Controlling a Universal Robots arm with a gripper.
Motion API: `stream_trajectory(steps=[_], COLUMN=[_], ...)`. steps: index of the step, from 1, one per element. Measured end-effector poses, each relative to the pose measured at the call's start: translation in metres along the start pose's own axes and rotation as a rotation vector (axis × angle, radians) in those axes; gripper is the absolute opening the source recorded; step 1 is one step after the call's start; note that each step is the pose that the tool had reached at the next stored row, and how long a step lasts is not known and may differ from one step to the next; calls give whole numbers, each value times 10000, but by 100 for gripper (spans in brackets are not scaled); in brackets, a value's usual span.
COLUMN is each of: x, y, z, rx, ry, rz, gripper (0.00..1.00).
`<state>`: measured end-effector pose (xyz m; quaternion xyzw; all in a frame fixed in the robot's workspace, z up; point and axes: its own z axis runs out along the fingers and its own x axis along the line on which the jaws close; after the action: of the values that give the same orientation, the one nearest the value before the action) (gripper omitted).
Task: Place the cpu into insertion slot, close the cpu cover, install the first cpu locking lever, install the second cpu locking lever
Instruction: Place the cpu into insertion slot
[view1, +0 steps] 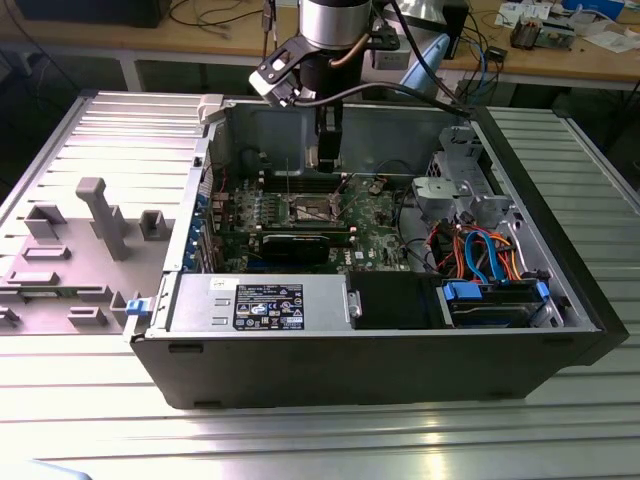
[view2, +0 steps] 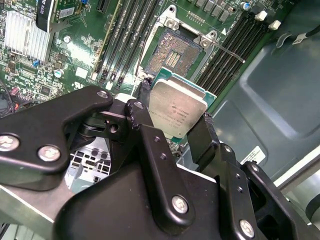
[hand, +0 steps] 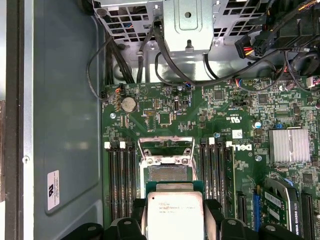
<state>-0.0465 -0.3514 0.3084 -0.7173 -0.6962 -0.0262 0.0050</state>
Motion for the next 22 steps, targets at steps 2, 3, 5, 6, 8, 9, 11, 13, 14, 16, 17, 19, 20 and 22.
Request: stream_trajectory(steps=[2,3,5,6,8,9,11,13,14,16,17,19,20,22], x=[-2,-3,-4,-5,-6,-7,-8,-10,-10,-11,-10,-9,-8,-8], y=[-30,-44,-58,-60,-62,-63,-63,-66,-69,-77,-79,-83,-85,-86], z=[23,35,62,74,108,121,158,182,190,202,206,213,221,221], rx=[-8,-9,-10,-9,2,8,16,3,-16,-119,-156,-230,-263,-263], ry=[3,1,2,2,8,13,19,20,19,16,17,18,20,16], rz=[-1,-3,-13,-27,-263,-396,-591,-597,-598,-601,-591,-571,-562,-562], gripper=[55,55,55,55,55,55,55,55,55,55,55,55,55,55])
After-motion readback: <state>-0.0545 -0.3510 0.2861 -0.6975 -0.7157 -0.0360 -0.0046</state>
